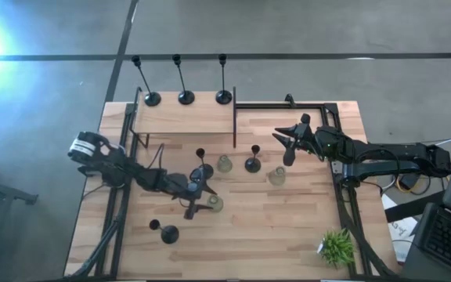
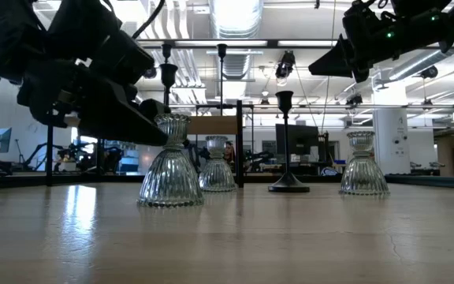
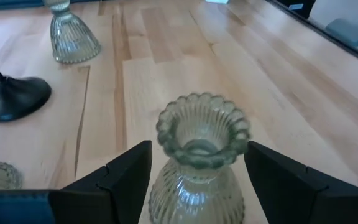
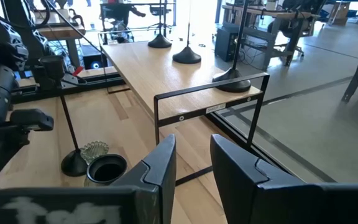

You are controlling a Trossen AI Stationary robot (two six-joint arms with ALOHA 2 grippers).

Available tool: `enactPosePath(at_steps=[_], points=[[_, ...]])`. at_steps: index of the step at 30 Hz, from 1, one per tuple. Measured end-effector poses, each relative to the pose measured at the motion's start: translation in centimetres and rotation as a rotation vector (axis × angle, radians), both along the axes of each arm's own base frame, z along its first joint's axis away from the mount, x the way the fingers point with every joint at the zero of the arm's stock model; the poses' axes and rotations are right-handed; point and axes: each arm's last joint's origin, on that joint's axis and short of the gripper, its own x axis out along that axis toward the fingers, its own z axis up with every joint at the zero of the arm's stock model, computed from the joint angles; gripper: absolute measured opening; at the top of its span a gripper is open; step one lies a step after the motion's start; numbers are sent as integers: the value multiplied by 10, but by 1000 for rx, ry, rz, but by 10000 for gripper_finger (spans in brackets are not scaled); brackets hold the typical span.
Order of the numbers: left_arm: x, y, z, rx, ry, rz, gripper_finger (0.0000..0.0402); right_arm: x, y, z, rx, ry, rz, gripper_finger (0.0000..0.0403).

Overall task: Pick & Place candle stick holders
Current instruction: Put the bottom left green glass candle holder on the shelf

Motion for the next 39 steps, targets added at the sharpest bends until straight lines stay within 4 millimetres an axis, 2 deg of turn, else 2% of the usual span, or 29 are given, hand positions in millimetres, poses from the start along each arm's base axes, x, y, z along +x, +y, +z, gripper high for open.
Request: enactPosePath(at_steps=[9, 15, 18, 22, 26, 32, 39], points=[[16, 1, -2, -48, 6, -61, 259, 0, 0, 0, -2, 1, 0, 80], [22, -2, -10, -67, 39, -91, 256, 0, 0, 0, -3, 3, 1, 78], [22, -2, -12, -68, 51, -91, 235, 0, 0, 0, -2, 6, 1, 83], [22, -2, -12, -69, 46, -94, 183, 0, 0, -2, 1, 20, 0, 90], [21, -2, -8, -67, 24, -104, 127, -1, 0, -4, 5, 33, -2, 93], [18, -3, -1, -103, 29, -140, 127, -1, 0, -4, 8, 36, -2, 84], [5, -1, 27, -178, 55, -131, 127, -1, 0, -5, 8, 38, -2, 73]])
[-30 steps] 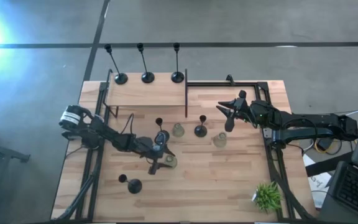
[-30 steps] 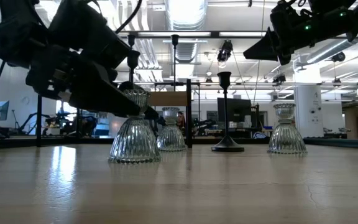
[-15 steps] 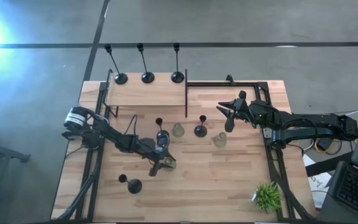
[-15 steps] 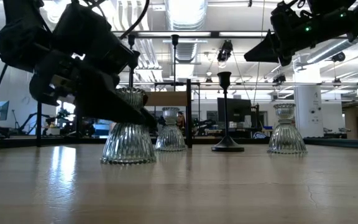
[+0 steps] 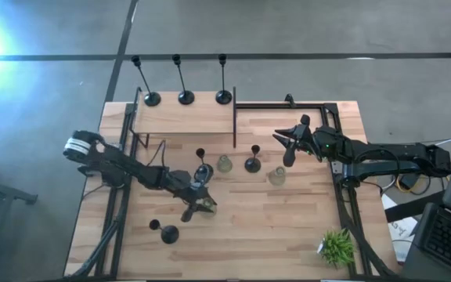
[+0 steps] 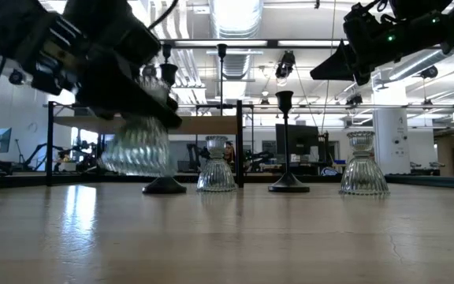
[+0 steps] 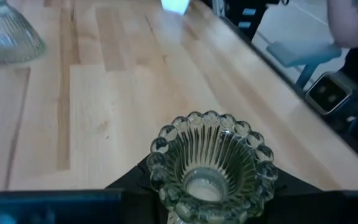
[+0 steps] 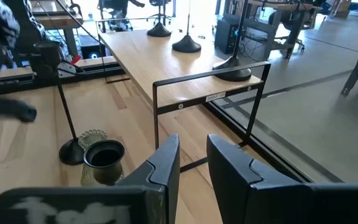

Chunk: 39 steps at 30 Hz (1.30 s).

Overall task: Pick & Place candle stick holders
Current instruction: Put the bottom left green glass candle holder on the shelf

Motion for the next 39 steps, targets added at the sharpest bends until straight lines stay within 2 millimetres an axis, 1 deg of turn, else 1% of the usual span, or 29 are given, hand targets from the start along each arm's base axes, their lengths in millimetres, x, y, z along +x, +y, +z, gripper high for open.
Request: enactPosePath(at_steps=[5, 9, 11, 15, 19, 23, 25, 27, 29, 31, 34, 39], points=[[-17, 3, 34, -10, -51, 1, 127, 0, 0, -1, 0, 2, 0, 77], [-38, 8, 65, -25, -109, 11, 127, 0, 0, -1, 1, 2, 1, 84], [-50, 11, 80, -14, -120, 47, 127, 0, 0, -1, 2, 2, 1, 87], [-76, 22, 109, 75, -118, 236, 127, 0, 0, -1, 8, -2, 0, 91], [-100, 33, 149, 144, -138, 440, 127, 0, 0, -1, 8, -2, -1, 87], [-117, 41, 185, 216, -168, 566, 127, 0, 0, -1, 7, -4, -1, 80], [-123, 45, 199, 290, -174, 670, 127, 0, 0, -1, 6, -9, -1, 77], [-127, 51, 209, 375, -162, 824, 127, 0, 0, 0, 5, -13, -1, 77], [-128, 57, 214, 458, -141, 948, 127, 0, 0, 0, 5, -15, -1, 80], [-126, 61, 216, 500, -127, 987, 127, 0, 0, 0, 5, -16, -1, 83], [-120, 71, 215, 514, -99, 1005, 127, 0, 0, 1, 1, -15, -1, 89], [-113, 96, 210, 523, -31, 1100, 127, 0, 0, 2, -4, -18, -1, 95]])
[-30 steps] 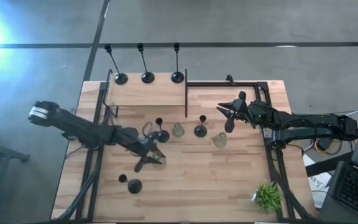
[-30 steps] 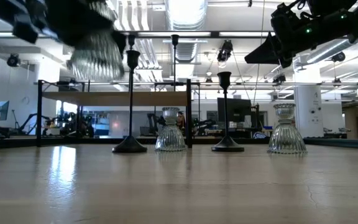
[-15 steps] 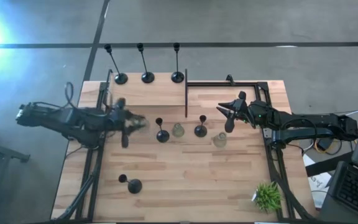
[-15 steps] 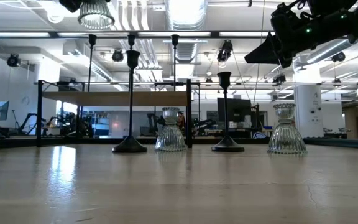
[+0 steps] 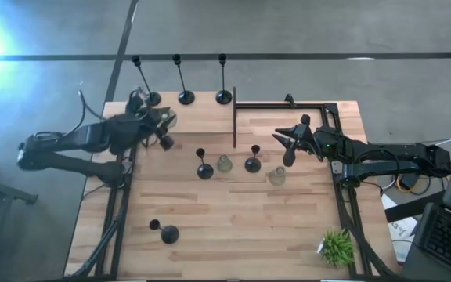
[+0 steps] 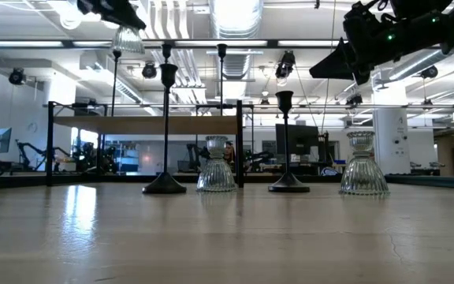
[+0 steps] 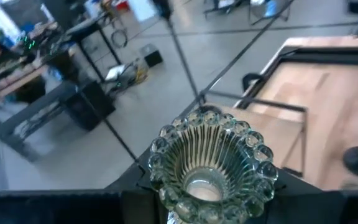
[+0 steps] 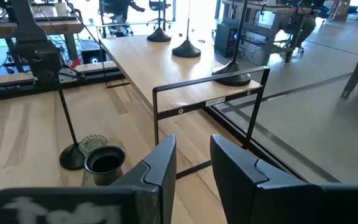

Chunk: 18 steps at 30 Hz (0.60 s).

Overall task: Pick & Place candle stick holders
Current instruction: Put the bottom left green glass candle holder on the shelf

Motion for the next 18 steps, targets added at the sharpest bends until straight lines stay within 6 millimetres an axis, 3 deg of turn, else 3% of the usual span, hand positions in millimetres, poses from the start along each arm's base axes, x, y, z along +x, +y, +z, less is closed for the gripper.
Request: enactPosePath(at_steps=[7, 11, 18], points=[[6, 46, -16, -71, -75, 1, 127, 0, 0, -2, 2, 10, 1, 90], [0, 72, -36, -129, -81, 74, 127, 0, 0, -3, 0, 19, 2, 84], [-7, 99, -66, -214, -136, 66, 127, 0, 0, -3, -1, 19, 2, 86]])
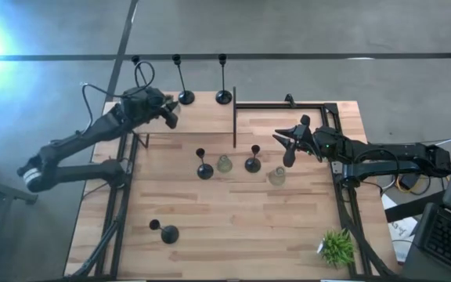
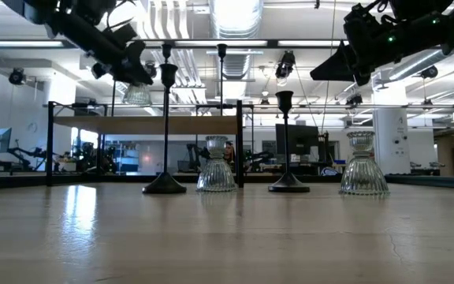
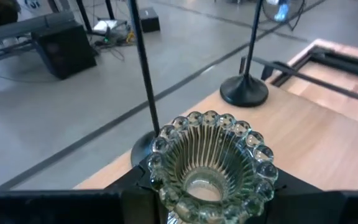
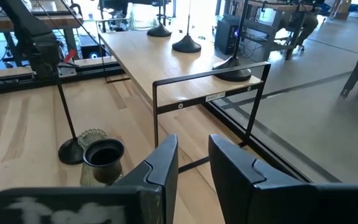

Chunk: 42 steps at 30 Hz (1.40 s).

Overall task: Pick & Place candle stick holders
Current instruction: Put the bottom left green glass candle holder on the shelf

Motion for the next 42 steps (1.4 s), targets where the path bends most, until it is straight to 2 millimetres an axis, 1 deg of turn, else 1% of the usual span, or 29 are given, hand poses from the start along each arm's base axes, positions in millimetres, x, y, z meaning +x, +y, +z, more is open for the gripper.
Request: enactPosePath(at_steps=[3, 8, 12, 18, 25, 33, 42], points=[[-2, 4, -7, 17, -23, 19, 127, 0, 0, 0, 2, -1, 0, 91], [-5, 7, -18, 3, -11, 39, 127, 0, 0, 0, 2, -2, 0, 96], [-5, 10, -23, 11, -20, 52, 127, 0, 0, 0, 3, -4, 0, 91], [-6, 21, -31, -16, 15, 104, 127, 0, 0, 0, 5, -5, -1, 82], [-7, 31, -35, -37, -19, 141, 127, 0, 0, 0, 5, -4, -1, 88], [-2, 37, -40, -52, -19, 134, 127, 0, 0, 0, 5, -3, -1, 98], [-4, 39, -41, -41, -4, 169, 127, 0, 0, 0, 5, -2, -1, 86]])
